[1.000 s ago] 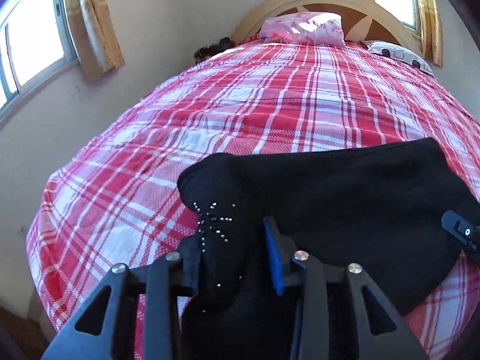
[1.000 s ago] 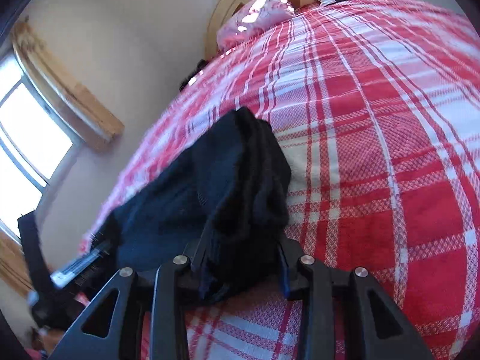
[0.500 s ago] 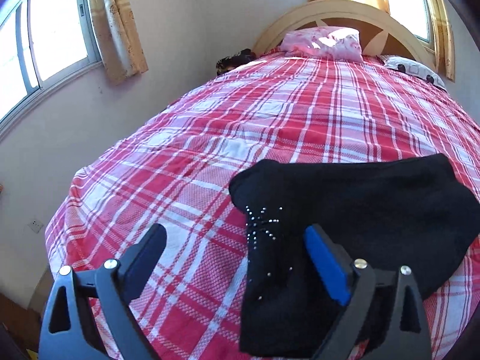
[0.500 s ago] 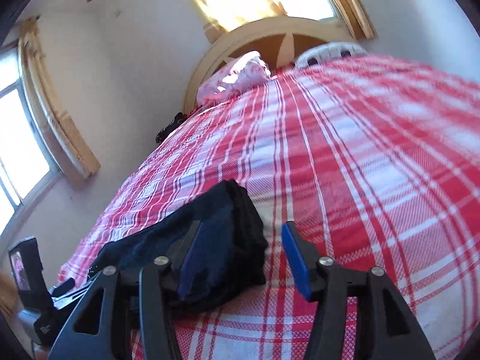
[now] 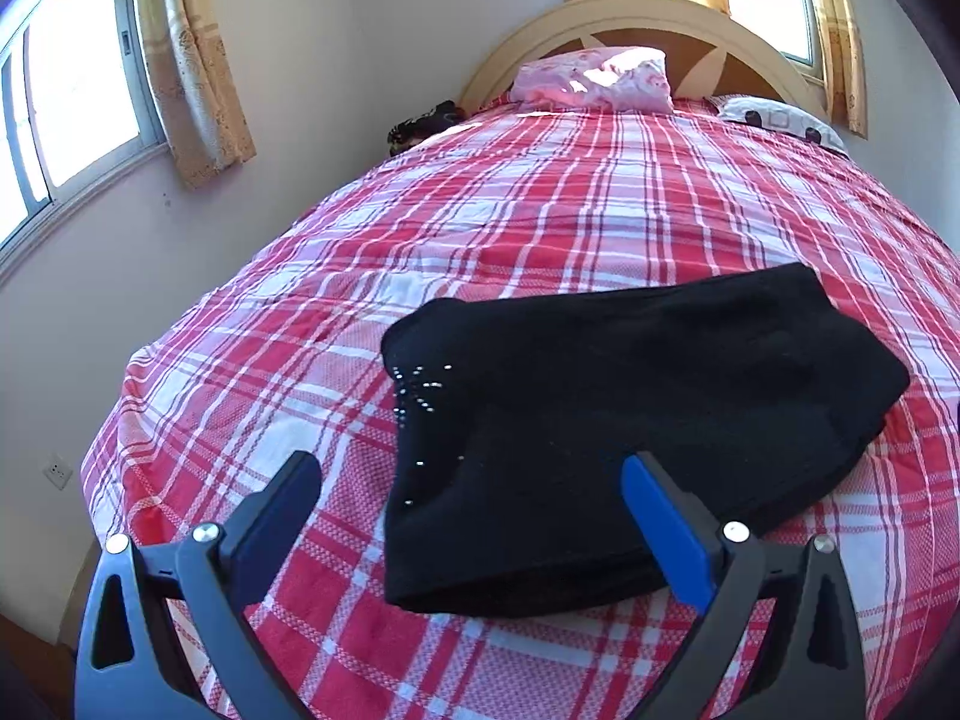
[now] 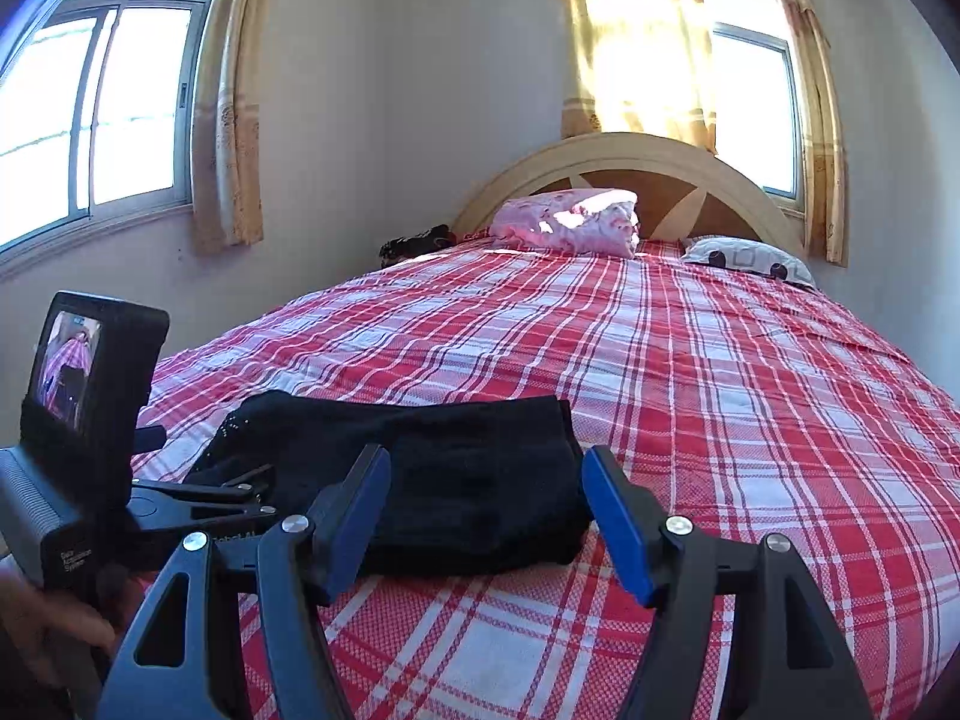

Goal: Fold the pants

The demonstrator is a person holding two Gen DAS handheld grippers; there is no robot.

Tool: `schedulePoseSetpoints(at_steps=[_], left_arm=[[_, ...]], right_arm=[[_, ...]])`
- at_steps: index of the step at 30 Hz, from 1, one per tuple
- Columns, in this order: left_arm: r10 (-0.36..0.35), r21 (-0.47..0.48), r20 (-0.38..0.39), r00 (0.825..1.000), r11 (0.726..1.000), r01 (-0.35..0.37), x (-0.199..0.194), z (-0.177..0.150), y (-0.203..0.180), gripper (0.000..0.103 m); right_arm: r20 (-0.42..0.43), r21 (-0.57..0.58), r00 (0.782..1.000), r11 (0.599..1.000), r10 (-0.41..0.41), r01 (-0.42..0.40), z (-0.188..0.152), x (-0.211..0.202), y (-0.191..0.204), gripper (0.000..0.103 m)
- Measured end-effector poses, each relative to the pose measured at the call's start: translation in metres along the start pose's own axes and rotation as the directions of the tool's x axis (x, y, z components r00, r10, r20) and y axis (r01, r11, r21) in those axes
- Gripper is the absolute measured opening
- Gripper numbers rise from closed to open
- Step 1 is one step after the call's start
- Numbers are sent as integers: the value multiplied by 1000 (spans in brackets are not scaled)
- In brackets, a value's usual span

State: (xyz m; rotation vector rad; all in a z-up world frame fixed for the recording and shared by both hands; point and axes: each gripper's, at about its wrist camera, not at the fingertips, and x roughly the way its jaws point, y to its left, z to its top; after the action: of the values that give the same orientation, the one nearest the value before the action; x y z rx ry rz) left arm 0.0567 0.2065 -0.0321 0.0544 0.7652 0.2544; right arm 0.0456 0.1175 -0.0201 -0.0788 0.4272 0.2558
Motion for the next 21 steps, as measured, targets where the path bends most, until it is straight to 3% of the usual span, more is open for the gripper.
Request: schedulePoseSetpoints(at_steps=[3,6,9,11,16,21], left_arm=[[4,24,7,1000,1000,-4,1,1,-9,102],[33,44,-37,999,999,-32,12,-4,-14,102],[29,27,-62,998,999,-28,19,-17,-11,103],[-5,-14,-65,998,1000,4,18,-22,-5,103],[-25,-53,-89,996,998,20,14,-28,3,103],[48,-2,-68,997,999,-48,-1,-30,4,103]], right_arm=[[-28,21,999,1000,21,-20,3,13,-7,68],[-132,51,989,997,66,-59,8,54,-14,68],[-262,114,959,991,103,-75,-3,98,-28,68],[-357,110,931,993,78,-41,-18,117,-32,68],[-334,-27,943,1000,-1,-9,-25,108,-18,68],[-197,89,980,996,41,-23,-12,70,-25,68]])
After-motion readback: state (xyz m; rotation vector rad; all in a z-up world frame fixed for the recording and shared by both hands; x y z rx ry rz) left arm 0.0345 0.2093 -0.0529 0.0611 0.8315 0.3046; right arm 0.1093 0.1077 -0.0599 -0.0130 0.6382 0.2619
